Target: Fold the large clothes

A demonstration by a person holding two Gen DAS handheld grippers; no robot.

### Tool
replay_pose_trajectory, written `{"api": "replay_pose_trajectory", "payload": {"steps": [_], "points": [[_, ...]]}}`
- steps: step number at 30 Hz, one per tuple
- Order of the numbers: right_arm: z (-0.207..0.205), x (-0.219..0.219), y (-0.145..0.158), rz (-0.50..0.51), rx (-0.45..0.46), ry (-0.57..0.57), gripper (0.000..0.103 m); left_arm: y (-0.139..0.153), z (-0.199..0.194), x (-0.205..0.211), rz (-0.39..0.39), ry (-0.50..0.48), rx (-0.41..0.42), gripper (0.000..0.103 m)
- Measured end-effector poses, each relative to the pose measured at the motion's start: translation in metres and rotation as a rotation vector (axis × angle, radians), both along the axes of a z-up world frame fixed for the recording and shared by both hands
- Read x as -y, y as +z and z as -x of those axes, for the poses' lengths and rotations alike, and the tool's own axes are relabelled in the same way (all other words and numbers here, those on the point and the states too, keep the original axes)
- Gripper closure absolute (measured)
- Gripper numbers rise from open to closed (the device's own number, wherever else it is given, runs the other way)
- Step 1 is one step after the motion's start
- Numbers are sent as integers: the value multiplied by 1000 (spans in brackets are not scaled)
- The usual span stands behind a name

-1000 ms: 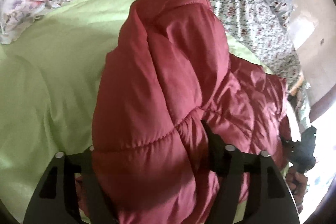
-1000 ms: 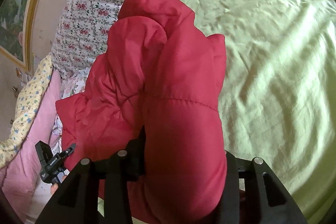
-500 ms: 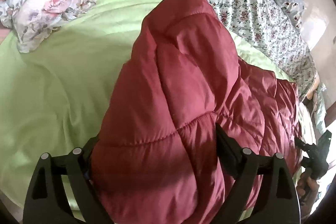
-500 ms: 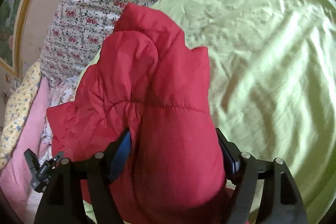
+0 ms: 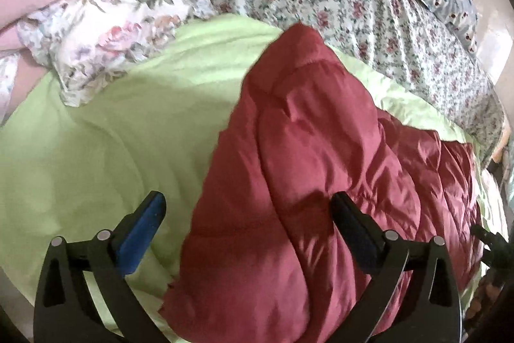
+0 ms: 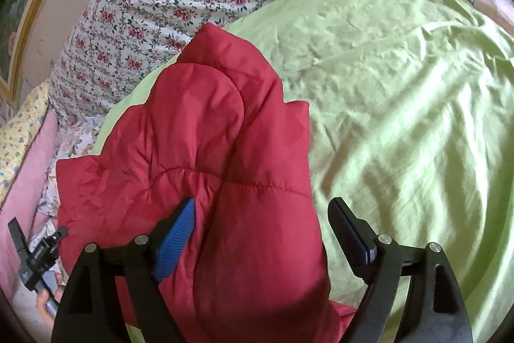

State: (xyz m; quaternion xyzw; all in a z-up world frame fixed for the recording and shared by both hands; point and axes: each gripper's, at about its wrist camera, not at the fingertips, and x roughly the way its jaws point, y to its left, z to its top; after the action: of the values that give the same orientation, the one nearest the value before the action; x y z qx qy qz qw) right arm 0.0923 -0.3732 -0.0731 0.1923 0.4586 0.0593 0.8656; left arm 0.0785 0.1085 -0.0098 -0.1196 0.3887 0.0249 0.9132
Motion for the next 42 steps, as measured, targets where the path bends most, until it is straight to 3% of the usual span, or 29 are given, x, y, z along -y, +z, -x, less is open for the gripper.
{"api": "replay_pose_trajectory", "payload": {"steps": [10,15,22,26,28,31,33,36,42], "points": [[-6,-6,9,80,28,-8,17,9,-4,-10,-18,55,45,0],[-17,-11,21,157,59,-7,16,12,-16,-4,-15,9,36,0],[-50,-34,22,181,58,98,8,2,-43,19,12,-102,-40,0],[-58,-46,14,191,34,152,7,-5,-45,34,-28,-153,-42,0],[-55,-56,13,234,45,186,14,-7,-43,37,-48,-154,-33,18],[-49,-67,13,324,59,198,60,-9,-42,41,-68,-169,-29,42],[-47,-67,15,343,65,189,75,-6,-41,42,-88,-179,-20,53],[-44,-64,19,325,77,183,86,3,-39,45,-111,-194,1,75],[-38,-60,43,293,164,151,91,32,-40,45,-86,-228,62,81]]}}
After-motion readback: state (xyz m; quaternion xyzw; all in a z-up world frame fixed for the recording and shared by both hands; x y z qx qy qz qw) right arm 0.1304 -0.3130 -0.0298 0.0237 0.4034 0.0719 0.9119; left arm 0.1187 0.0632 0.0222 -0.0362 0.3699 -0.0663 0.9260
